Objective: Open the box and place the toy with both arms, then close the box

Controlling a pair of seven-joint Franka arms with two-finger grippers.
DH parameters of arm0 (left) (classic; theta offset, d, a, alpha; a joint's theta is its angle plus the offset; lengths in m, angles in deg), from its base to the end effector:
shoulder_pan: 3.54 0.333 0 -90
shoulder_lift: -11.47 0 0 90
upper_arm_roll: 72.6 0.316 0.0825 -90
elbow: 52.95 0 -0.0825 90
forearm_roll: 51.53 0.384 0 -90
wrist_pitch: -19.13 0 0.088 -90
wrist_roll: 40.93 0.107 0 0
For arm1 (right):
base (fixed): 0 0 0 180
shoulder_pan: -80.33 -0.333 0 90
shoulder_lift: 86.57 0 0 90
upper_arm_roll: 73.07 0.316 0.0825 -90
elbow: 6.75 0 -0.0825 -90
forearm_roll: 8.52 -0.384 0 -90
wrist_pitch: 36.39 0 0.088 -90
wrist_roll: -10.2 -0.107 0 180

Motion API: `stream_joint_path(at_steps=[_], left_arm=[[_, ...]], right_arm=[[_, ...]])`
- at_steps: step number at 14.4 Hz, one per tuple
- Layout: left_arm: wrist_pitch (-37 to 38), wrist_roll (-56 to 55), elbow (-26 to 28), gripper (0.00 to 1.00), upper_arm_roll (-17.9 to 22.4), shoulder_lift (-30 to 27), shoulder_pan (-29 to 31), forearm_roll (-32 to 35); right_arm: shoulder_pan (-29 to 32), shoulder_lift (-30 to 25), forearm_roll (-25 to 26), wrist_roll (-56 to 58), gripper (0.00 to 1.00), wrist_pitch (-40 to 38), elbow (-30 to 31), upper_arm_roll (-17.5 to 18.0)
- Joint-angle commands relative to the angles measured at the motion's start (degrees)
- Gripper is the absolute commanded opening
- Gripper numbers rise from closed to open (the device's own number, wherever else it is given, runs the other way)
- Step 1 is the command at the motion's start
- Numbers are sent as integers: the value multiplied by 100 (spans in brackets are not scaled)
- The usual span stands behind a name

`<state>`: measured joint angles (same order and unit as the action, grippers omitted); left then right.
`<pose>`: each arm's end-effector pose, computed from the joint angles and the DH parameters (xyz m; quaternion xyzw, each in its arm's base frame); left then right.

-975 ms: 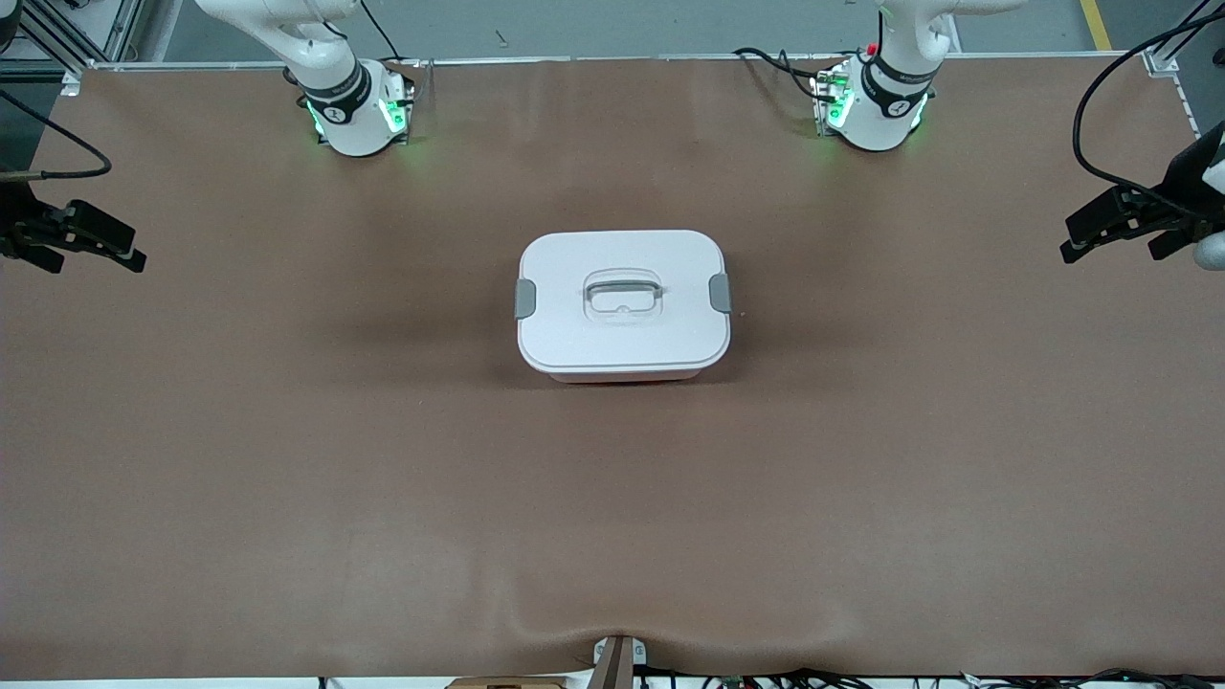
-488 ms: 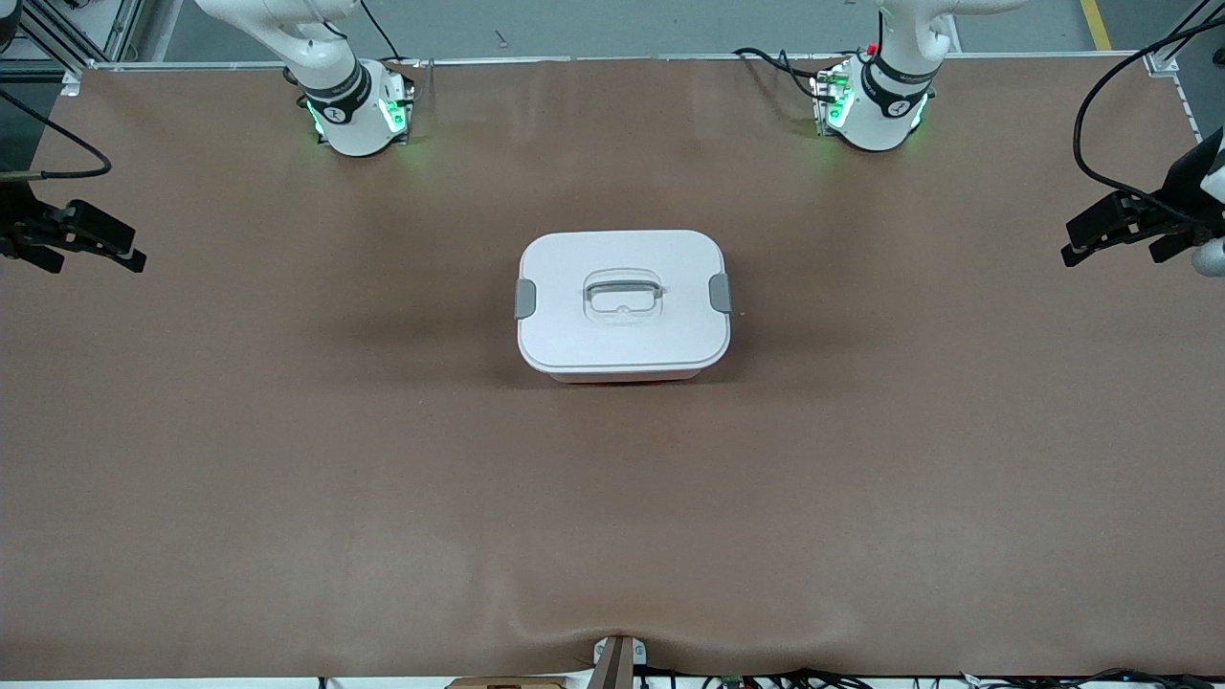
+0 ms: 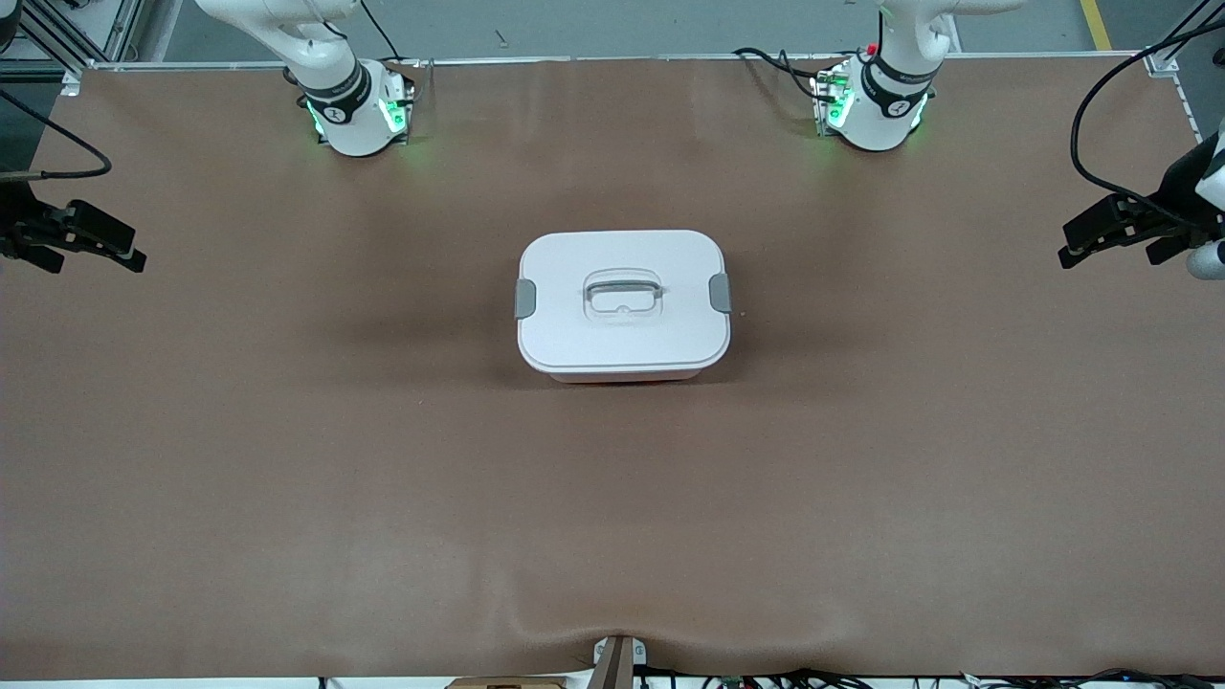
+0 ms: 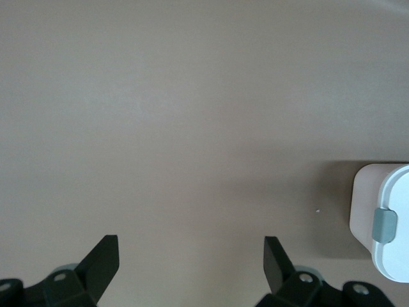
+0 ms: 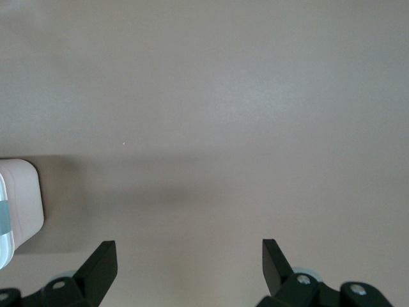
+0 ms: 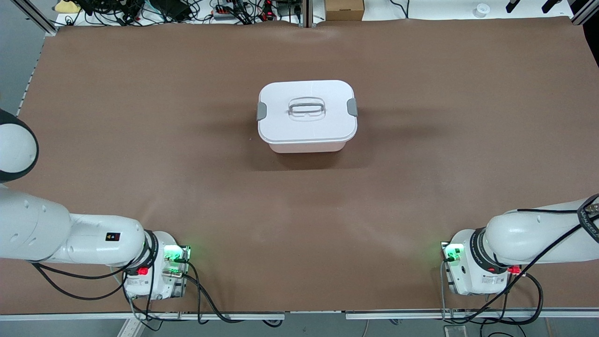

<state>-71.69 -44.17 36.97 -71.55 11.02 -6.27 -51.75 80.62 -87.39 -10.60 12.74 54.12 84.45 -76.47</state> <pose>0.5535 -0.0166 0.6308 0.9998 0.0136 0.0117 0.0025 0.5498 -0.0318 0.6234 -0.9998 0.0102 -0.0021 0.0185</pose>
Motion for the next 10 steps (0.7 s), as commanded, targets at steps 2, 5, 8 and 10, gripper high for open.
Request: stream_joint_path(at_steps=[2, 5, 8, 10], left_arm=[[90, 87, -176, 100, 1, 80, -17, 110], [90, 95, -176, 100, 1, 80, -17, 110], [90, 95, -176, 100, 1, 80, -17, 92], [90, 87, -167, 100, -8, 80, -9, 92]], right_arm=[[-3, 20, -82, 19, 100, -68, -76, -3], [-3, 20, -82, 19, 100, -68, -76, -3], [-12, 20, -82, 19, 100, -59, -76, -3], [-55, 73, -126, 19, 100, -7, -85, -3]])
